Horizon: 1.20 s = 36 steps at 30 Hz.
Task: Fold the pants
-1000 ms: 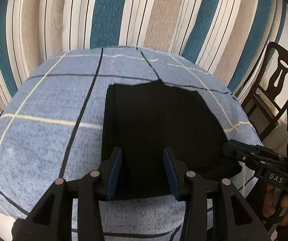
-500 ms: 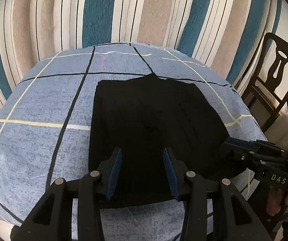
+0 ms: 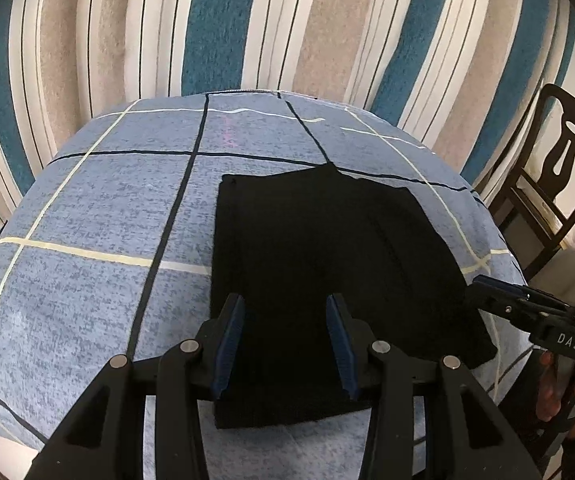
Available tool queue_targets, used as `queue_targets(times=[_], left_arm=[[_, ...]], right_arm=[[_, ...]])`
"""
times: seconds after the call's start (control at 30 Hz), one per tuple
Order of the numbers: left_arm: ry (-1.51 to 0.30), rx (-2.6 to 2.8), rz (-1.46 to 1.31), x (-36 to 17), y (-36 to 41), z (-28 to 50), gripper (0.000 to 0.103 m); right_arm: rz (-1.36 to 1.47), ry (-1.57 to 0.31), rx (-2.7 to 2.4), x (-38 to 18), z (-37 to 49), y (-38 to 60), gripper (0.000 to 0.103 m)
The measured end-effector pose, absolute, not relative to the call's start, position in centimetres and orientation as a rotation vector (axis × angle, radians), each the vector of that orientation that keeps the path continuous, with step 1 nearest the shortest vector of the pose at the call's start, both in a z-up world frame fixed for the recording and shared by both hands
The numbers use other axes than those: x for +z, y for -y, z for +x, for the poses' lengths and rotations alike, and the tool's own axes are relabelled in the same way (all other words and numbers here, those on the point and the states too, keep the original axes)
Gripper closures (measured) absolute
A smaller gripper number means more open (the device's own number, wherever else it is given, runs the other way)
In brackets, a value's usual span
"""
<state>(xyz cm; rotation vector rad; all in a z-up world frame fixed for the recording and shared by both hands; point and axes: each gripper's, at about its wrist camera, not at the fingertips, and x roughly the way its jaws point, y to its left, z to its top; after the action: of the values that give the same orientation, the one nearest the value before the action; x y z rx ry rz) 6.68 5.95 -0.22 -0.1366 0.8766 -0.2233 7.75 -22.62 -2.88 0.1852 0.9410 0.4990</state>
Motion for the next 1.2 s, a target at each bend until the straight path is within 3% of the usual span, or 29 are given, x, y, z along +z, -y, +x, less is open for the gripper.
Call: queue_targets(times=[0.13, 0.33, 0.43, 0.73, 0.8, 0.93, 1.0, 1.1, 1.2], left_arm=[[-0.88, -0.211, -0.146, -0.6, -6.8, 7.8, 0.054], [-0.905, -0.232, -0.233, -2.0, -8.4, 10.1, 0.05], [-0.917, -0.248, -0.294, -2.9, -9.3, 10.8, 0.039], [-0.906, -0.283, -0.332, -3.7, -8.3, 11.3, 0.039], [-0.91, -0.286, -0.357, -3.8, -8.2, 10.9, 0.039], [-0.9, -0.275, -0.343, -3.9, -8.0, 10.3, 0.046], [-0.905, -0.269, -0.334, -3.6, -7.7, 10.5, 0.053], [-0.896, -0.259, -0.299, -2.8, -7.2, 10.6, 0.066], [-0.881, -0.255, -0.266, -1.8, -6.8, 10.4, 0.072]], right_arm=[[0.225, -0.96, 0.516, -3.7, 9.0, 23.2, 0.05], [0.28, -0.984, 0.546, -4.9, 11.2, 23.5, 0.05], [0.295, -0.986, 0.572, -5.1, 12.0, 23.4, 0.05], [0.364, -1.004, 0.644, -5.9, 12.5, 23.0, 0.05], [0.353, -1.002, 0.657, -5.9, 11.8, 22.8, 0.057], [0.347, -1.01, 0.64, -6.2, 11.7, 23.0, 0.078], [0.351, -1.007, 0.638, -5.8, 11.9, 23.0, 0.084], [0.317, -0.984, 0.634, -4.9, 11.4, 22.4, 0.086], [0.315, -0.969, 0.635, -4.2, 11.2, 22.1, 0.087]])
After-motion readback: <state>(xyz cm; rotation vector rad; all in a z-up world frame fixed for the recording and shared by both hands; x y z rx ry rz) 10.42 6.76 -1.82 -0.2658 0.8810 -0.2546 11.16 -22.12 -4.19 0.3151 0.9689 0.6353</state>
